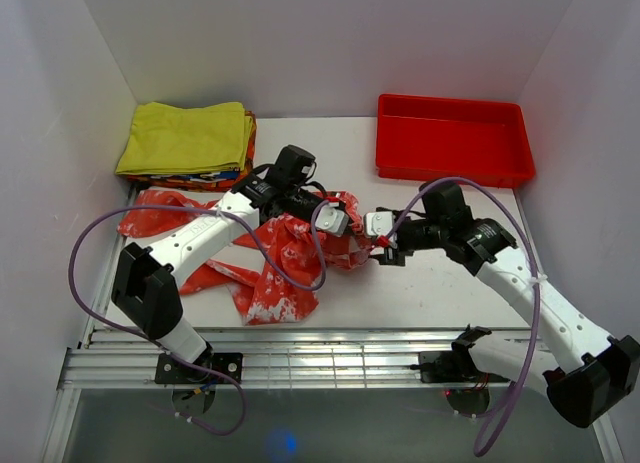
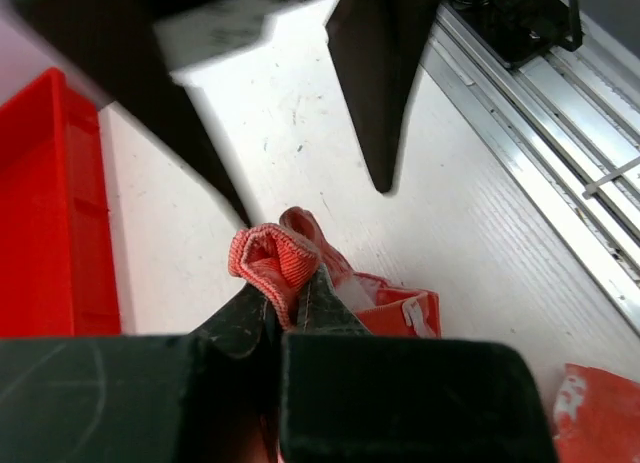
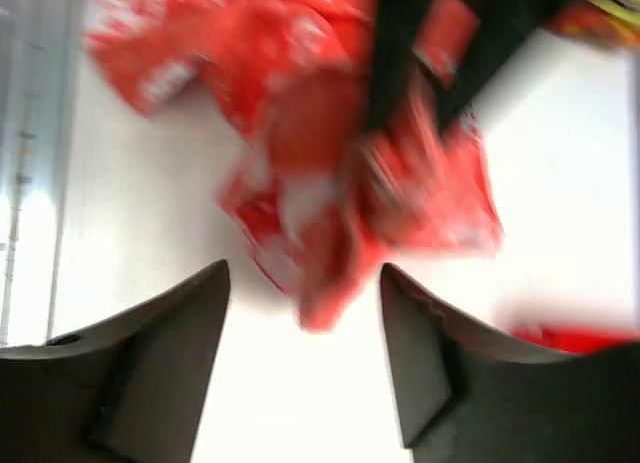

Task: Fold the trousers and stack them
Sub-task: Flatten the trousers out

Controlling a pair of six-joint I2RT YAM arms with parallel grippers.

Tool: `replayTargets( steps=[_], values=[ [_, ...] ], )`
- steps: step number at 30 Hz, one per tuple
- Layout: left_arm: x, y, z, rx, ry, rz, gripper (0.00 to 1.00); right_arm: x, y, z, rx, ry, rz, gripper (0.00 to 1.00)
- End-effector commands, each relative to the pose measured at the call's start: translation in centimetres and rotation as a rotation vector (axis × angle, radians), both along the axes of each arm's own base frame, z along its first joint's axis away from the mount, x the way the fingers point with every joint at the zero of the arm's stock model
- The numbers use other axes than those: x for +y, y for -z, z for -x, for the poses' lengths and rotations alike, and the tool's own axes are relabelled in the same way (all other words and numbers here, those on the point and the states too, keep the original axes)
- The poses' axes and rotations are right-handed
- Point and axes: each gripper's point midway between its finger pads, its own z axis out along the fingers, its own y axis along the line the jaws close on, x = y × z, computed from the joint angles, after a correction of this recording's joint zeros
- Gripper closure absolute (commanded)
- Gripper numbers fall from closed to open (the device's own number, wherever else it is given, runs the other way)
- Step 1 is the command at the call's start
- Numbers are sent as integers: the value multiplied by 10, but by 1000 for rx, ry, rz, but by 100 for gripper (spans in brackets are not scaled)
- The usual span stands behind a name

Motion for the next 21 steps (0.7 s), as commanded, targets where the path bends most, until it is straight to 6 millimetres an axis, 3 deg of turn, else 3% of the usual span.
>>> replayTargets(
  steps=[1, 4, 8, 9, 14, 16, 21],
  values=[
    [10, -17, -7, -10, -56, -6, 100, -36, -18, -31, -10, 235, -79, 30],
    [10, -27, -20, -10, -94, 12, 100, -58, -13, -39, 28, 340, -98, 15],
    [13, -57, -41, 40, -154, 79, 100, -70, 19, -43, 166, 440, -119, 11],
    [13, -62, -46, 47, -174, 88, 100, -69, 17, -49, 177, 455, -162, 11],
    [26, -94, -92, 169, -341, 173, 100, -53, 46, -46, 453, 537, -281, 10],
    [34, -103, -112, 186, -396, 208, 100, -51, 61, -57, 494, 593, -326, 10],
    [40, -105, -130, 305, -441, 230, 100, -41, 82, -79, 621, 711, -402, 11]
  ],
)
